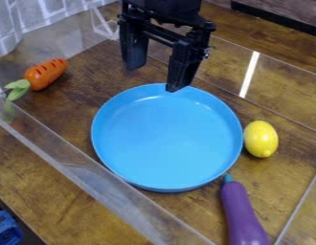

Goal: Move the carrot to the left side

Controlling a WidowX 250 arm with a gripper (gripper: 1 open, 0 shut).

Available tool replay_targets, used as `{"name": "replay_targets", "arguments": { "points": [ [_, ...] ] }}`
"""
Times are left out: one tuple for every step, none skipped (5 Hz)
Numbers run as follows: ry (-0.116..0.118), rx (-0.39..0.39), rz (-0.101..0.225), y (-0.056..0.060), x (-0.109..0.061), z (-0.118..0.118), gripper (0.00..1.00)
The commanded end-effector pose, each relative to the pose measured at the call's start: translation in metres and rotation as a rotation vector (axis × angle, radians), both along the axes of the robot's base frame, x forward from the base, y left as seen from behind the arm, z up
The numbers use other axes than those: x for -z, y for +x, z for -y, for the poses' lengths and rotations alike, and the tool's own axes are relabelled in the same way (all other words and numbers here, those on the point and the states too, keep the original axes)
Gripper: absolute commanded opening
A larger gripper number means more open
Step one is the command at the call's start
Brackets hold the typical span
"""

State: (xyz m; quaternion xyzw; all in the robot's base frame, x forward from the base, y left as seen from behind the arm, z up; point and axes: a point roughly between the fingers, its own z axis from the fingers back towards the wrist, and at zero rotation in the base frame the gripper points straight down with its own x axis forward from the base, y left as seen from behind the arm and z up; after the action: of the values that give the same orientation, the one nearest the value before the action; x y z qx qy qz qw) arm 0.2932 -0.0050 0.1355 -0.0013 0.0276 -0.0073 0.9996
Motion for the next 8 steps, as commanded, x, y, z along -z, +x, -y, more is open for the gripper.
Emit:
{"name": "replay_targets", "arguments": {
  "points": [
    [-0.001, 0.005, -0.002, 0.001, 0.003, 0.0, 1.0],
    [0.0, 0.014, 0.001, 0.002, 0.002, -0.002, 1.0],
    [-0.002, 0.022, 0.016, 0.003, -0.004, -0.003, 1.0],
    [-0.001, 0.028, 0.032, 0.003, -0.01, -0.005, 1.0],
    [0.002, 0.035, 0.045, 0.005, -0.015, -0.007, 1.0],
    [0.003, 0.035, 0.059, 0.006, -0.021, -0.008, 1.0],
    [0.002, 0.033, 0.074, 0.006, -0.026, -0.01, 1.0],
    [0.0, 0.029, 0.077, 0.006, -0.025, -0.012, 1.0]
  ]
}}
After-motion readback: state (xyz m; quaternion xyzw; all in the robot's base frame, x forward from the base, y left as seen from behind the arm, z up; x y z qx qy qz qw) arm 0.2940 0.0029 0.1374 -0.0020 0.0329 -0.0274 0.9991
